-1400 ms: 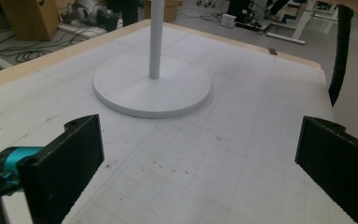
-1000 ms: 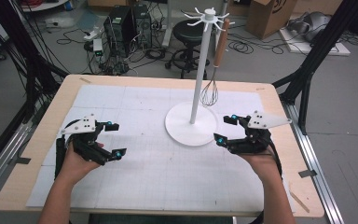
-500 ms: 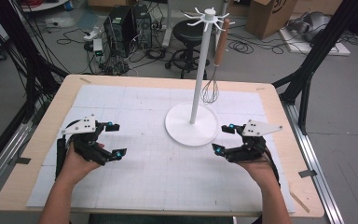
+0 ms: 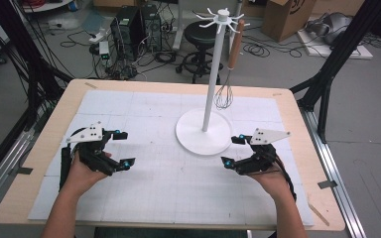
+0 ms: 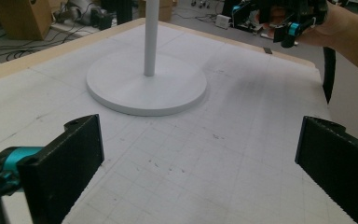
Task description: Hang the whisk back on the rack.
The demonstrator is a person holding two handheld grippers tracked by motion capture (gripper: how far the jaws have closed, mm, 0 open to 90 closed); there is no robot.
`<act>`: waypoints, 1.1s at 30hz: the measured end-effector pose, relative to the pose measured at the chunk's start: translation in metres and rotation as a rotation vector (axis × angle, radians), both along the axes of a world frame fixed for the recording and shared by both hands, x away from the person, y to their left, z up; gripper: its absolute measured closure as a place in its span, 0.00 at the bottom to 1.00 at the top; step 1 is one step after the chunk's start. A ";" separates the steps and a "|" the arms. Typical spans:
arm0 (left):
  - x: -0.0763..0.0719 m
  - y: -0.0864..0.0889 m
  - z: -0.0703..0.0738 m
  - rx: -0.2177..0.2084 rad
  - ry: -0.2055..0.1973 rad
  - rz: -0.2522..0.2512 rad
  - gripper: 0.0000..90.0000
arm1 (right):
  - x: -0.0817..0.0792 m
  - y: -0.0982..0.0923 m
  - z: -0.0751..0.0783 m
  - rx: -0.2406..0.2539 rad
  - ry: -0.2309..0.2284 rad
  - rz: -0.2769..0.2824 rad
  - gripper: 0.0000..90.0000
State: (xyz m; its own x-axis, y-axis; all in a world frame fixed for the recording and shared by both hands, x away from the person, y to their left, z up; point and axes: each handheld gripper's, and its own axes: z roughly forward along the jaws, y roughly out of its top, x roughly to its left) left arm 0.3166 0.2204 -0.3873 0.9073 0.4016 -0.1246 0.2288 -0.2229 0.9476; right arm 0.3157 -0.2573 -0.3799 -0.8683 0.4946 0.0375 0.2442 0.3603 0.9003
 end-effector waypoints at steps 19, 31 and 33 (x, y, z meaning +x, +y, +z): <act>0.001 0.000 -0.002 -0.002 0.007 0.003 0.02 | 0.000 -0.007 0.001 0.029 0.007 -0.018 0.18; 0.002 0.000 -0.003 0.005 0.009 0.000 0.02 | -0.001 -0.010 0.002 0.041 0.013 -0.030 0.18; 0.002 -0.001 -0.004 0.000 0.016 0.003 0.02 | 0.000 -0.011 0.002 0.043 0.004 -0.029 0.18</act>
